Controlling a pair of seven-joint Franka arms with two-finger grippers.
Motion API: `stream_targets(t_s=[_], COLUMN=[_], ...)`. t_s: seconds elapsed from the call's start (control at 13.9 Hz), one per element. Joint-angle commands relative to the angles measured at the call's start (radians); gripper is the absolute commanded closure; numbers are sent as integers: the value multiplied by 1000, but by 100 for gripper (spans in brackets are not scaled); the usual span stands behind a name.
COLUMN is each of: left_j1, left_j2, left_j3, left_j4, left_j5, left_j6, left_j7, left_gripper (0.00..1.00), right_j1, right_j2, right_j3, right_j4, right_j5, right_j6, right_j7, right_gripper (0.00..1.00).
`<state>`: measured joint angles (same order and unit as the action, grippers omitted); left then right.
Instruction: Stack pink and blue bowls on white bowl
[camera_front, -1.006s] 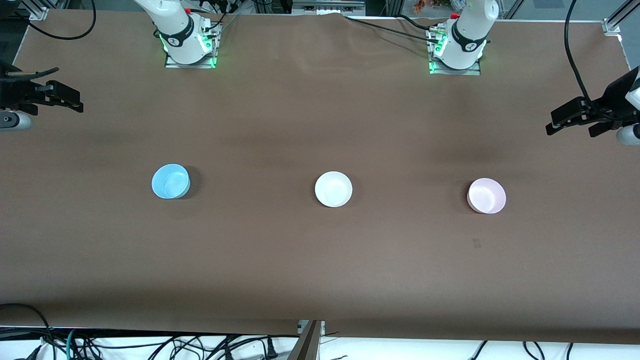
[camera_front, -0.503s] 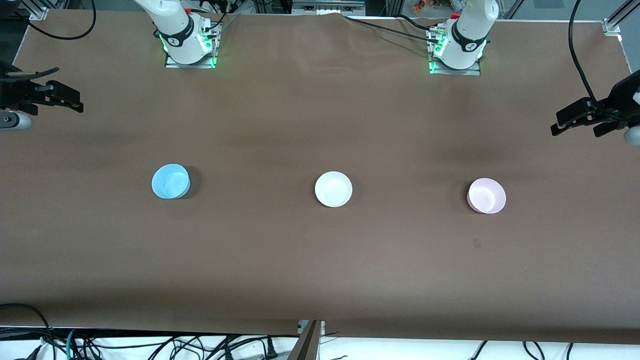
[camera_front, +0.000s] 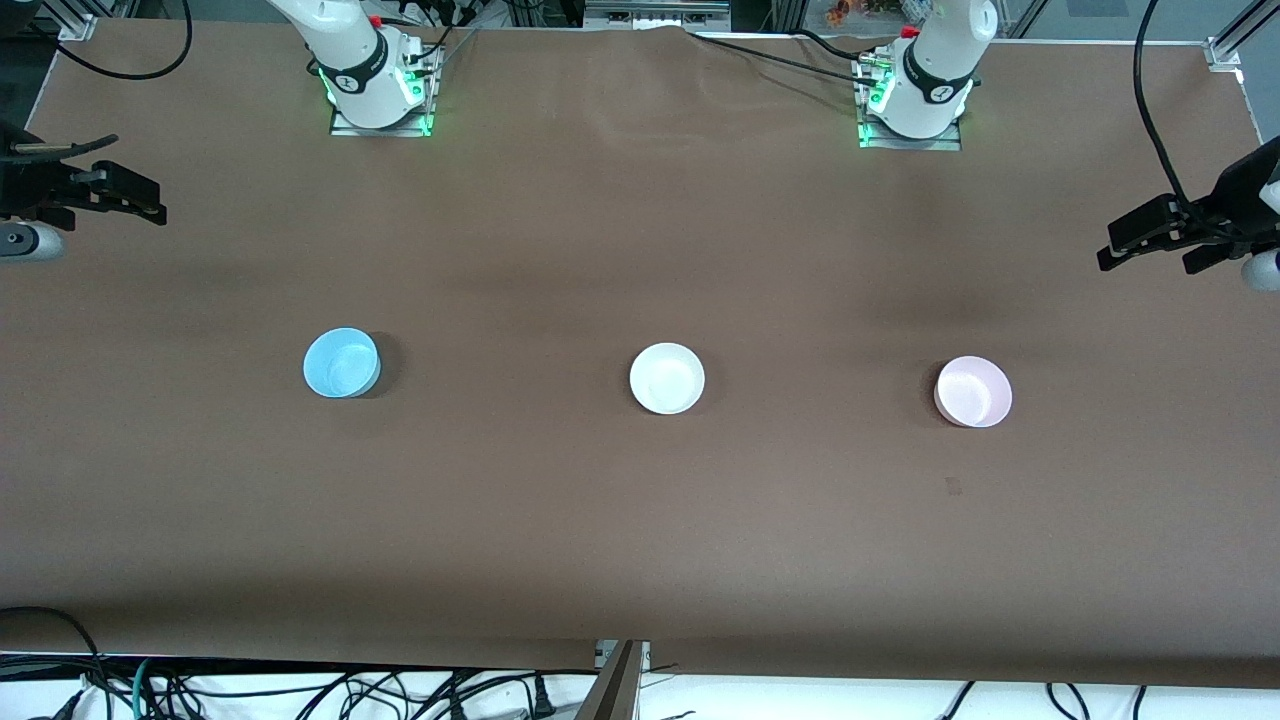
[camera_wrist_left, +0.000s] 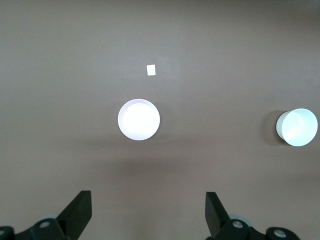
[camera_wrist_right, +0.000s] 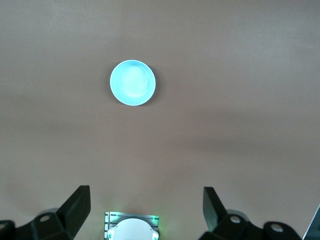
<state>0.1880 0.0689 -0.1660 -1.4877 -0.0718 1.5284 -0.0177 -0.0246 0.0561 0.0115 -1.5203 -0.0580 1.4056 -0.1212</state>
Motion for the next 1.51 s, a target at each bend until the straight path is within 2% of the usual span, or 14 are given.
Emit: stream_targets(t_s=[0.0, 0.65, 1.44], left_j1=[8, 4, -8], left_j2=[0, 5, 22], left_j3=[-1, -3, -6], left_j4=[10, 10, 9], left_j5=[-8, -11, -13], left_j6=[-8, -8, -7], left_j7=[13, 9, 5], left_gripper=[0, 0, 0], right_j1=[-6, -8, -8], right_j2=[10, 48, 50], right_j3=[1, -2, -2], right_j4=[31, 83, 83], right_j5=[6, 4, 4], right_j6=[-8, -8, -2], right_j7=[-5, 2, 3], right_gripper=[1, 1, 0])
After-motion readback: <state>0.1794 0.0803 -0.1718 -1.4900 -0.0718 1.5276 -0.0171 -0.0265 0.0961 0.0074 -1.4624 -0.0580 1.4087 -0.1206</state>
